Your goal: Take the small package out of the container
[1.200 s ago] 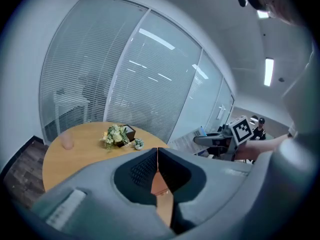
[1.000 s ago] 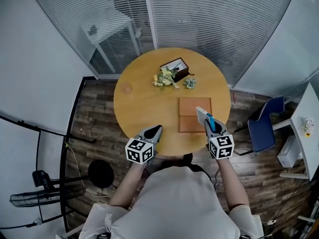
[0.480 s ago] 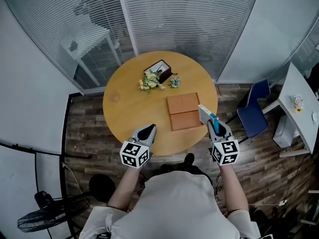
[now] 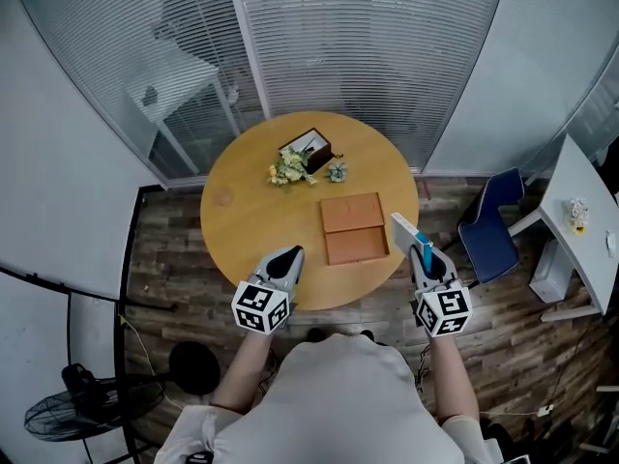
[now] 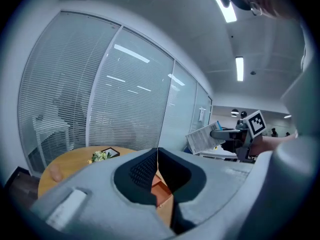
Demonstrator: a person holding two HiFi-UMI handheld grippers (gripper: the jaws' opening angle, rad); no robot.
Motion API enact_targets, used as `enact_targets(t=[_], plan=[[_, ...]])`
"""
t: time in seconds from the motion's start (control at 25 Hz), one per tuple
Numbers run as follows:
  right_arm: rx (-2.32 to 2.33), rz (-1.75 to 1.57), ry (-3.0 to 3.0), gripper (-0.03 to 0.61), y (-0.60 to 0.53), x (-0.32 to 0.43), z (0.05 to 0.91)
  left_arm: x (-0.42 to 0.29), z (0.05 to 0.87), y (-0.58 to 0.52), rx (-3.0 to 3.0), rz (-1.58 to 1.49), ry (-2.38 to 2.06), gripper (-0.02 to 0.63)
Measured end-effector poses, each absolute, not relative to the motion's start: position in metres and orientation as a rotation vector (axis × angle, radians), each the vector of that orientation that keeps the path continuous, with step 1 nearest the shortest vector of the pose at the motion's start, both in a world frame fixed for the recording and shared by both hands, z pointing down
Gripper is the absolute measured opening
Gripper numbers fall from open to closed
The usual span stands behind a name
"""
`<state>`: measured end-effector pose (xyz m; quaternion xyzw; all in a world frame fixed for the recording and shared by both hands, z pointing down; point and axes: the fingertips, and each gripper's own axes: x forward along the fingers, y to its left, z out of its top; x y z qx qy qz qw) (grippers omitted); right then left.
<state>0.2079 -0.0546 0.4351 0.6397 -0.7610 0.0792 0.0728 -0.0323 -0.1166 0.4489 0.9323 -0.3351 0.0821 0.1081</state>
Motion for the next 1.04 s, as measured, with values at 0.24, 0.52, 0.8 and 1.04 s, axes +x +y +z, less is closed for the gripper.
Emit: enact_targets(t=[0.24, 0.52, 0.8, 1.04], plan=[[1.881, 0.203, -2.337, 0.051, -0.061, 0.216, 0.431, -0.026, 0.445, -0.116, 2.73, 0.214, -1.029, 0.02], [1.848, 0.204, -2.367, 0.051, -0.064, 0.214, 0.429, -0.021, 0.44, -0.115, 2.73, 0.21, -1.047, 0.019], [1.831, 0.208, -2.383, 0.051, -0.065, 0.213, 0.426, -0.021, 0.442, -0.114, 2.71, 0.203, -1.054, 0.02], [1.824, 0.207, -2.381, 0.051, -0.059, 0.216, 0.427, -0.019, 0.441, -0.107, 2.701, 0.198, -1.059, 0.02]])
